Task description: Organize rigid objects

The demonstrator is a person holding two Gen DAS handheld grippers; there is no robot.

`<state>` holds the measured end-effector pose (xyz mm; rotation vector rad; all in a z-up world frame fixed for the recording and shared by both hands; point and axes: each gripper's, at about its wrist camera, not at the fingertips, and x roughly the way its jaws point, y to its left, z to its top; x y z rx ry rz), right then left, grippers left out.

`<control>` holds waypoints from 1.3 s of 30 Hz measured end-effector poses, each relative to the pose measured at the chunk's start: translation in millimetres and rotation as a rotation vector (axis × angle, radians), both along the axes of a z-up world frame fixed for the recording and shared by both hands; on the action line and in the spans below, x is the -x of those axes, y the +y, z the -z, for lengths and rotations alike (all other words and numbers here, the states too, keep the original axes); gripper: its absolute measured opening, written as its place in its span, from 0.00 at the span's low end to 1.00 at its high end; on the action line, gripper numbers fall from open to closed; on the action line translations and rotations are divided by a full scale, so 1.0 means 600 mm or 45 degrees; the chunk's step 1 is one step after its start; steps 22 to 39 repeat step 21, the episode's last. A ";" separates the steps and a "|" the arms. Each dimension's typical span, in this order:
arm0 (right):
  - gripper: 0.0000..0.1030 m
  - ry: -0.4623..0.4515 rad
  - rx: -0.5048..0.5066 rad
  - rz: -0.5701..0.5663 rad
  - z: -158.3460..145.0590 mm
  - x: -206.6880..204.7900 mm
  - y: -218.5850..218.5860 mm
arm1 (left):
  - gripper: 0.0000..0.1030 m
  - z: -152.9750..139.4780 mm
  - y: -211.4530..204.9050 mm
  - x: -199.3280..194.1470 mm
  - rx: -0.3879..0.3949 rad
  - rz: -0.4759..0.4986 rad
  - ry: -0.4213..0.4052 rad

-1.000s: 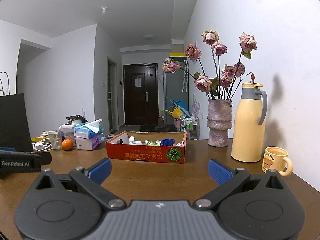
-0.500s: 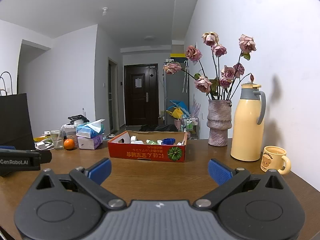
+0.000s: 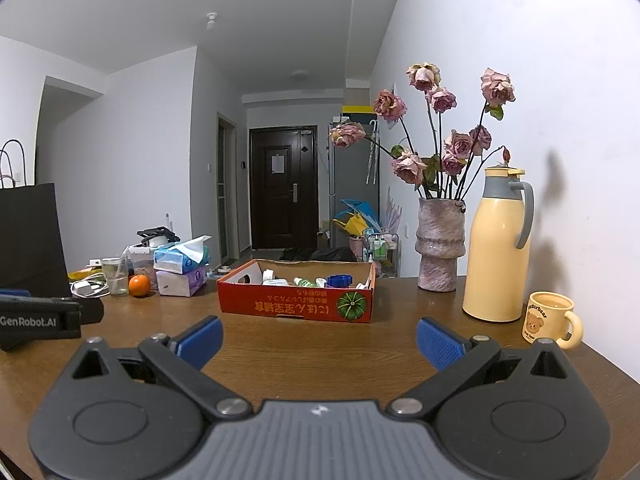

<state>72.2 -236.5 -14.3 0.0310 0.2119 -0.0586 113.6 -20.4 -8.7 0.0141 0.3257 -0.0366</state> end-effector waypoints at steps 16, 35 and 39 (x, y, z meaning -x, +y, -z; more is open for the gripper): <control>1.00 0.006 0.002 -0.003 0.000 -0.003 0.002 | 1.00 0.002 -0.001 -0.002 -0.008 0.001 0.003; 1.00 0.009 0.004 -0.005 0.001 -0.003 0.005 | 1.00 0.002 -0.001 -0.002 -0.004 0.001 0.005; 1.00 0.009 0.004 -0.005 0.001 -0.003 0.005 | 1.00 0.002 -0.001 -0.002 -0.004 0.001 0.005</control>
